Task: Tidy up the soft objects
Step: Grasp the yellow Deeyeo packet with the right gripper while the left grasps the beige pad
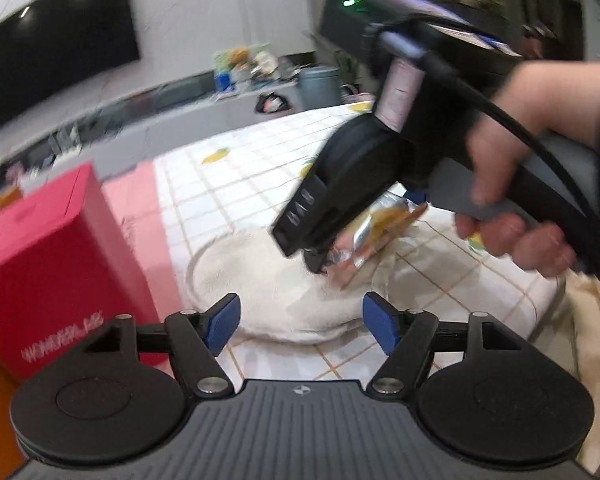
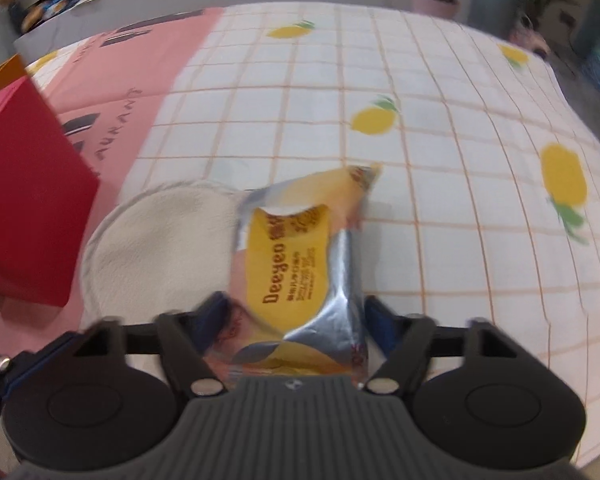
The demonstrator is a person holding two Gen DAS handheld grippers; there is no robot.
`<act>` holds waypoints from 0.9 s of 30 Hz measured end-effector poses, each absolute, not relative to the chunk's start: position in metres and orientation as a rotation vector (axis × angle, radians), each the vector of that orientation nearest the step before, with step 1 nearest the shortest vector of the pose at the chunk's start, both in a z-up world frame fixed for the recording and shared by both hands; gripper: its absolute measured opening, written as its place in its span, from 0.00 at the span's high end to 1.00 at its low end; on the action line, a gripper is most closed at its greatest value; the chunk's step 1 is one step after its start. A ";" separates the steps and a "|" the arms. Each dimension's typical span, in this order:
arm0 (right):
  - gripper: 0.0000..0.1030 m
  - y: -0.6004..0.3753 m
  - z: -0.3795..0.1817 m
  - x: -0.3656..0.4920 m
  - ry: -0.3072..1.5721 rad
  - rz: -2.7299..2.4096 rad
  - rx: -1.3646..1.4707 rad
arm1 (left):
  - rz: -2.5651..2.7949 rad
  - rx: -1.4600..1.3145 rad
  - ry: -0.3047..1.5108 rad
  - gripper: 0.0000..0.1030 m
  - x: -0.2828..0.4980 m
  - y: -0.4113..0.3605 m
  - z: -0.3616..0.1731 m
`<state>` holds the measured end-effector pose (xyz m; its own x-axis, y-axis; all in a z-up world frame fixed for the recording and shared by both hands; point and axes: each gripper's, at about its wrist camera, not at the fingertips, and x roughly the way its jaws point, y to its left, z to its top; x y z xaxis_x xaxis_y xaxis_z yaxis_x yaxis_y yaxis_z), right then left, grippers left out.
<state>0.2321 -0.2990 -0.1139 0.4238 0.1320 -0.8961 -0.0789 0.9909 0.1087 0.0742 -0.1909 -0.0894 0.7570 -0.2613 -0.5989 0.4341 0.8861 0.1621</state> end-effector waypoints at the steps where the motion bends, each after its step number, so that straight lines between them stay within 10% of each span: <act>1: 0.13 -0.303 -0.114 0.234 1.115 0.121 0.094 | -0.384 0.325 0.600 0.18 0.074 -0.193 -0.092; 27: 0.33 -0.306 -0.114 0.245 1.076 0.129 0.013 | -0.535 0.238 0.658 0.20 0.113 -0.214 -0.120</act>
